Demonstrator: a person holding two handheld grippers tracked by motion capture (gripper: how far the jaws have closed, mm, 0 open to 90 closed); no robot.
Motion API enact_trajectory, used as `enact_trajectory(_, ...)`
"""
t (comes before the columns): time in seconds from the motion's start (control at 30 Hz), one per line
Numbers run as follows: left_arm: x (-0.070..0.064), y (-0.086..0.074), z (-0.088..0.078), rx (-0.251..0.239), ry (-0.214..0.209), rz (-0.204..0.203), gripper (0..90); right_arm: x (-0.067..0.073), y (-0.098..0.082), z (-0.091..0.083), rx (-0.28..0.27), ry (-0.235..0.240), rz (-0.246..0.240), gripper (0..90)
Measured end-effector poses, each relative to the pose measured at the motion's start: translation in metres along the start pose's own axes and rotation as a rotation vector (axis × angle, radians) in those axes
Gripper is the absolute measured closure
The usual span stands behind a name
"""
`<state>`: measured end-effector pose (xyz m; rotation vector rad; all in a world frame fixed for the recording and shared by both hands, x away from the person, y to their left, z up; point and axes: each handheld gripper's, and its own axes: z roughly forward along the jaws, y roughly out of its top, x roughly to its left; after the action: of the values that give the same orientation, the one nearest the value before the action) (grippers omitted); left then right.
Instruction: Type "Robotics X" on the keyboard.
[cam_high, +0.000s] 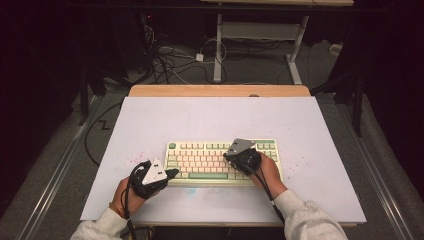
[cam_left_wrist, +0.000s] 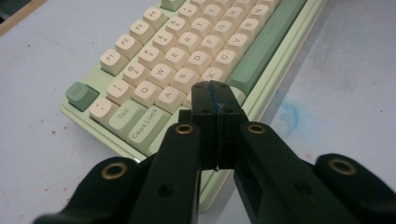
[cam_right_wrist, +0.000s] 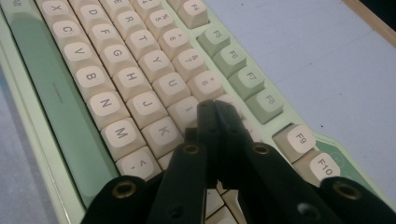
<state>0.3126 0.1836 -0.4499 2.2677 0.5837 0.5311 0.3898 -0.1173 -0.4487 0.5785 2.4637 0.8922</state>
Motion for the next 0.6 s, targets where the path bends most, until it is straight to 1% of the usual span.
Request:
enact_trajectory(0.03,0.000,0.000,0.000,0.001,-0.003,0.000,87.7,0.000,0.000,0.001,-0.001,-0.001,-0.004,90.0)
enact_trajectory(0.13,-0.001,0.000,0.001,0.007,-0.003,0.003,87.7,0.001,0.001,0.004,0.023,0.003,-0.021,90.0)
enact_trajectory(0.23,-0.001,0.000,0.001,0.007,-0.003,0.004,87.7,0.002,0.003,0.002,0.030,0.004,-0.023,90.0)
enact_trajectory(0.37,0.000,-0.001,0.001,0.008,-0.002,0.002,87.7,0.001,0.002,-0.003,-0.004,0.005,-0.010,90.0)
enact_trajectory(0.53,0.000,0.000,0.000,0.009,0.000,0.004,87.7,0.002,0.002,-0.009,-0.030,0.005,0.000,90.0)
enact_trajectory(0.6,0.000,-0.001,0.000,0.005,-0.004,0.000,87.7,0.003,0.000,-0.013,-0.057,0.005,0.013,90.0)
